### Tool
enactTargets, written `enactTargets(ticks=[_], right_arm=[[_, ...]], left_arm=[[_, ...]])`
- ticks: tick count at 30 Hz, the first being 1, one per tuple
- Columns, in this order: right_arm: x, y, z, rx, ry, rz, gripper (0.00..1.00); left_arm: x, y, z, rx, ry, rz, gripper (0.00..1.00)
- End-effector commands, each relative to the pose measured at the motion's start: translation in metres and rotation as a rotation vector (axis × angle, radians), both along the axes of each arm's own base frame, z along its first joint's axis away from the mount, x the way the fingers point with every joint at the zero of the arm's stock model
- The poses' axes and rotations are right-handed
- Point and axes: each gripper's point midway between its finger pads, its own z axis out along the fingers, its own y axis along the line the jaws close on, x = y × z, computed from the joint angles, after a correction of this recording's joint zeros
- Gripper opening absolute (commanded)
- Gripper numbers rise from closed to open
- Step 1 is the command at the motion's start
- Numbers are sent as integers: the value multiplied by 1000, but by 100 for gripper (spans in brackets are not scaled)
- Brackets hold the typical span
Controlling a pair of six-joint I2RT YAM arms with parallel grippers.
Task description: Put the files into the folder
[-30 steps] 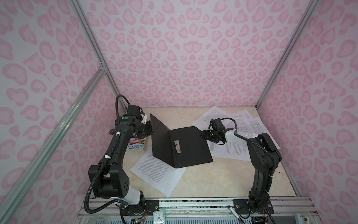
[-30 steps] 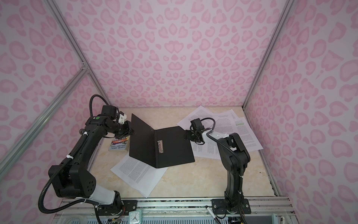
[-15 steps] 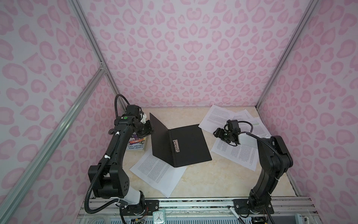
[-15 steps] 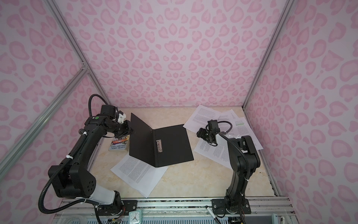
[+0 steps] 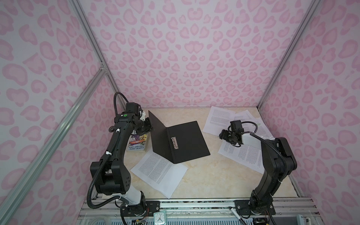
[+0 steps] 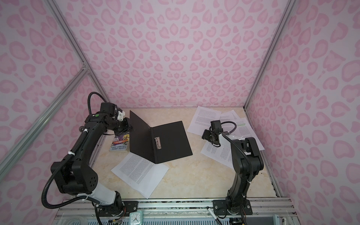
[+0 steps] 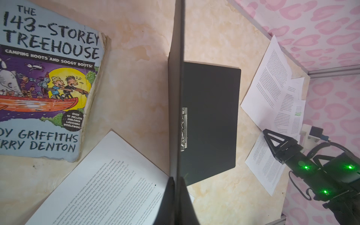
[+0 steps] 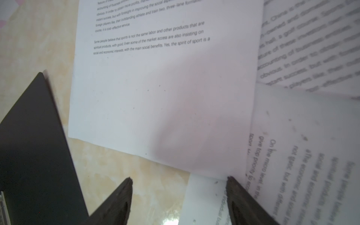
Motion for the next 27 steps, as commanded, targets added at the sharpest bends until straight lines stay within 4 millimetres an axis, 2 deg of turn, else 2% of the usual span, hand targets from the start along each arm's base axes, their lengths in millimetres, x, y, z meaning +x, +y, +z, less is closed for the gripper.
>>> enactTargets(ticks=[1, 4, 8, 13, 15, 17, 20, 24, 27], right_arm=[[-22, -12, -16, -61, 99, -18, 76], [-17, -1, -4, -73, 72, 18, 76], [-10, 17, 21, -157, 22, 68, 76], [4, 52, 46, -188, -37, 173, 76], [11, 71, 45, -137, -41, 229, 77], [16, 88, 36, -76, -16, 277, 76], [19, 104, 25, -57, 1, 317, 76], [19, 112, 10, -41, 27, 330, 76], [17, 108, -2, -59, 65, 307, 76]], left_arm=[[2, -1, -2, 0, -6, -22, 3], [6, -4, -6, -15, -1, -42, 3], [15, 3, -10, 26, 5, -25, 3], [20, 7, -17, 46, 22, -24, 3], [19, 9, -22, 58, 35, -20, 3], [19, 12, -27, 76, 43, -13, 3], [21, 15, -38, 89, 62, -11, 3], [26, 17, -51, 98, 89, -3, 4], [30, 22, -55, 108, 88, 12, 6]])
